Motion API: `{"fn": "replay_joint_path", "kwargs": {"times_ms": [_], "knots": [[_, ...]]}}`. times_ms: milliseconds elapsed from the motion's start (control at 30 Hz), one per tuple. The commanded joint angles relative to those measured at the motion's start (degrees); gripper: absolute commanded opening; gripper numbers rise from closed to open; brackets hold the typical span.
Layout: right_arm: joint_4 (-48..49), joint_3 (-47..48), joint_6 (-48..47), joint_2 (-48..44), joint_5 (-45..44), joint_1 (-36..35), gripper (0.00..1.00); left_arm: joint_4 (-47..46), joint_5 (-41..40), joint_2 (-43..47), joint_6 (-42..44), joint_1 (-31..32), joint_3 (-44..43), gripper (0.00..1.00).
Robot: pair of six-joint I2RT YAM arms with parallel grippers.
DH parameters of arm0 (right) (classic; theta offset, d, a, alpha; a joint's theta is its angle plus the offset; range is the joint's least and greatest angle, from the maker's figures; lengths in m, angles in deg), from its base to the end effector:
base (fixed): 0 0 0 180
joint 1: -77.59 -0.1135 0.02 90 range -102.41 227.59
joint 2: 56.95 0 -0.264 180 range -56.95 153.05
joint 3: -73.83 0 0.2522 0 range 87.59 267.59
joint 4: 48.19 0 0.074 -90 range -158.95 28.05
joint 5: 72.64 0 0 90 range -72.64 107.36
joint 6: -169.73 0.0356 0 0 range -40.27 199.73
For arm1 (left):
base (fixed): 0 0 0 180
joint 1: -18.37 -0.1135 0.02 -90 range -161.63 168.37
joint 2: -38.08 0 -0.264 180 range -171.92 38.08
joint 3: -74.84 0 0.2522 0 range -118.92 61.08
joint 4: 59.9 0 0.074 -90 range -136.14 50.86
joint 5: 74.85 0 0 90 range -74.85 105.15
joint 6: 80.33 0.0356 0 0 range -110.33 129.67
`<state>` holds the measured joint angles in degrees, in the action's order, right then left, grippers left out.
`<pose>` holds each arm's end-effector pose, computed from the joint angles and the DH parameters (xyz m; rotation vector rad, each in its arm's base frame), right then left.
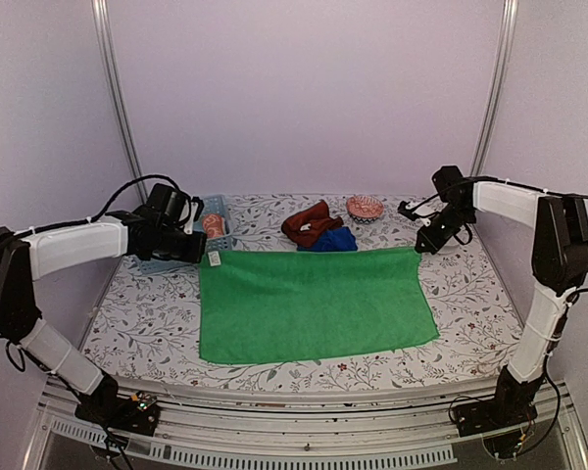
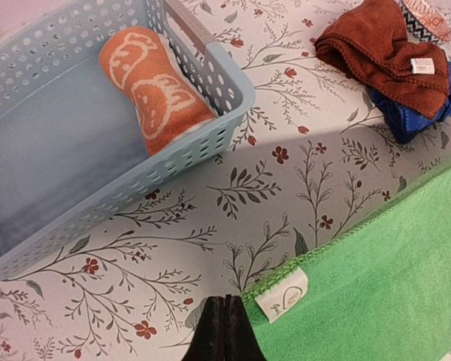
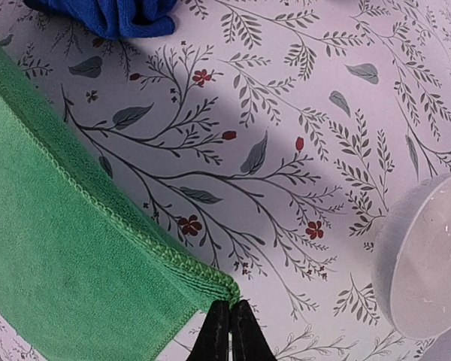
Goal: Roll the towels
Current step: Fold the towel at the center of the board.
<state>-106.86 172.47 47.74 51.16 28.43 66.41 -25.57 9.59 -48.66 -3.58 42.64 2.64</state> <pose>0.3826 0.0826 0.2218 -1.0510 2.5178 0.1649 0.2941 -0.1288 0.2313 0.1890 2.4191 -0.1812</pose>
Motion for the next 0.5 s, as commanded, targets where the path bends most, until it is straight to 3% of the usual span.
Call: {"fn": "replay_joint_path", "kwargs": {"times_ms": [0,467], "knots": [[1.9,-3.9,-1.4,-5.4,1.7,0.4,0.03,1.4,2.8,2.9,0.1,0.3,2.5,0.0],[1.8,-18.4,-3.8,-18.9,1.9,0.4,0.03,7.7,11.5,11.5,-2.8,0.7,8.2,0.0]]}}
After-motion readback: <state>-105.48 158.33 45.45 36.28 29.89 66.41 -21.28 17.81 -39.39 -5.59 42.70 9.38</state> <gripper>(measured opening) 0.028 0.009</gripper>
